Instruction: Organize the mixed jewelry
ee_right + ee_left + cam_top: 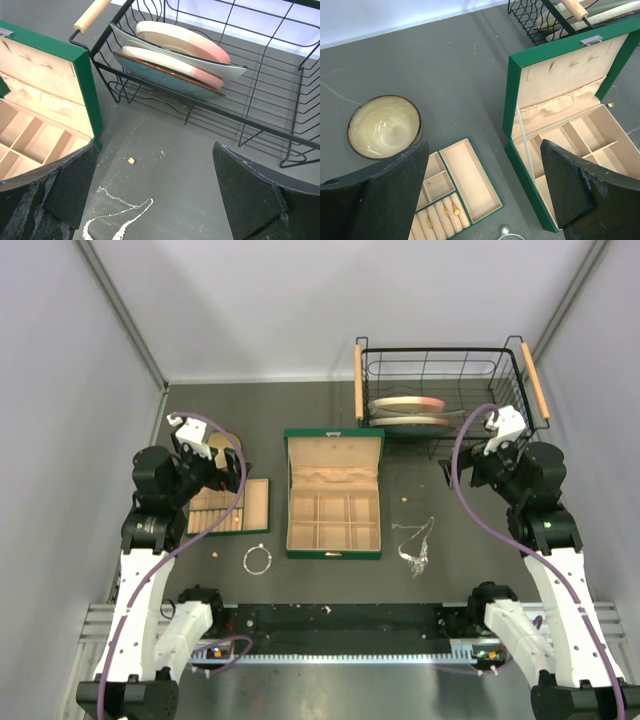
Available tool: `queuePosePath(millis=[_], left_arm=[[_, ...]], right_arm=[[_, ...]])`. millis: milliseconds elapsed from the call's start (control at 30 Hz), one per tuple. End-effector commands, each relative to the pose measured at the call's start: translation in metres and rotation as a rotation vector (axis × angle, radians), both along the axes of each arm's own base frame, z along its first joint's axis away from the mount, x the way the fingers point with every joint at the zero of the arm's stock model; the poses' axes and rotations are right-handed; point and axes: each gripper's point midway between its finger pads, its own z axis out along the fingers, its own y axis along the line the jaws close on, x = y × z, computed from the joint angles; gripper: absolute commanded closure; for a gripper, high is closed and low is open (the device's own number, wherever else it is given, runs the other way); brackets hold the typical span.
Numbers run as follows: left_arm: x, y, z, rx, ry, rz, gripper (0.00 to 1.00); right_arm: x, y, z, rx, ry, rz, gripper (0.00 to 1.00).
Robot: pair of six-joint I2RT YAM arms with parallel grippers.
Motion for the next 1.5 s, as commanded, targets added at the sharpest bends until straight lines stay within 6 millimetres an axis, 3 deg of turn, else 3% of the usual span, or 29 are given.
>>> queuePosePath(millis=[0, 267, 367, 667, 967, 1267, 1467], left_arm=[[-0.005, -0.002, 0.008, 0.010, -0.041, -0.027, 0.01], [-0.024, -0.011, 0.003, 0.121, -0.052, -0.160, 0.01], [-0.036, -0.016, -0.014, 0.220, -0.012, -0.278, 0.01], [-0.066, -0.001, -0.110, 0.519, 0.223, -0.553, 0.03], [-0.096, 0.012, -0.172, 0.715, 0.337, -0.672, 0.09], [-0.102, 0.011, -0.213, 0.797, 0.458, -0.679, 0.14], [-0.095, 0.008, -0.224, 0.803, 0.513, -0.666, 0.20]], right_arm=[[0.004, -0.001, 0.010, -0.006, -0.048, 0.001, 0.01], [0.004, 0.002, 0.005, -0.006, -0.027, 0.020, 0.01], [0.002, 0.004, 0.002, -0.008, -0.020, 0.035, 0.01], [0.005, 0.005, -0.009, -0.025, 0.009, 0.054, 0.01], [0.007, 0.007, -0.020, -0.038, 0.041, 0.071, 0.01], [0.011, 0.007, -0.026, -0.046, 0.061, 0.075, 0.01], [0.010, 0.007, -0.027, -0.049, 0.061, 0.077, 0.01]])
